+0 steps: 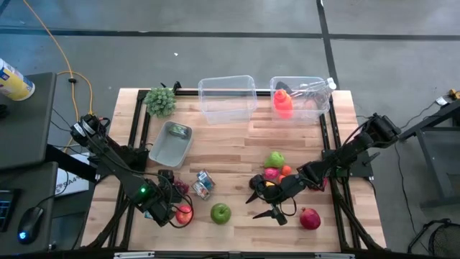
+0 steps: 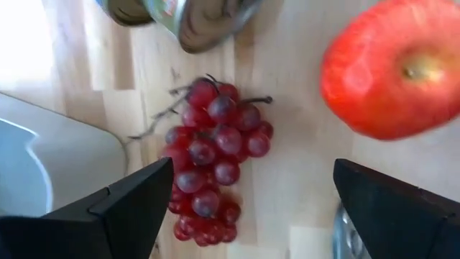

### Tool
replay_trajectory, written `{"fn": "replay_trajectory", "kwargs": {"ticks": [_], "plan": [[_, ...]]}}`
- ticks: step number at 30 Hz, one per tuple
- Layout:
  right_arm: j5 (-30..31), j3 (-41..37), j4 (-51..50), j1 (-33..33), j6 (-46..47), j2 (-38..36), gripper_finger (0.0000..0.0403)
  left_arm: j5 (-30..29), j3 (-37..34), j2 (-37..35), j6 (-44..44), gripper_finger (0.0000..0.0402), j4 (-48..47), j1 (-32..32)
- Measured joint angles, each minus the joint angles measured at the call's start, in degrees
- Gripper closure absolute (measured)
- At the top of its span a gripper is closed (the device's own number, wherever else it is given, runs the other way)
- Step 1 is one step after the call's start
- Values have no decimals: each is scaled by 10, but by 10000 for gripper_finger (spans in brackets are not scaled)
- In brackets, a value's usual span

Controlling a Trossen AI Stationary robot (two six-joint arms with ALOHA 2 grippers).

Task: Pick & Place Food Item
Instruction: Put the yellow blue tuna can into the bin

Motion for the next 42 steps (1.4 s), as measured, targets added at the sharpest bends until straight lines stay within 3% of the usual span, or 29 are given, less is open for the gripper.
{"fn": "replay_trajectory", "kwargs": {"ticks": [8,16,24,42], "plan": [[0,0,0,0,0,0,149,133,0,0,3,29,5,-5],[0,0,0,0,0,0,149,134,0,0,30,29,39,-38],[0,0,-1,0,0,0,149,134,-1,6,-31,29,39,-64],[0,0,-11,0,0,0,149,149,-2,53,-14,31,34,-72]]}}
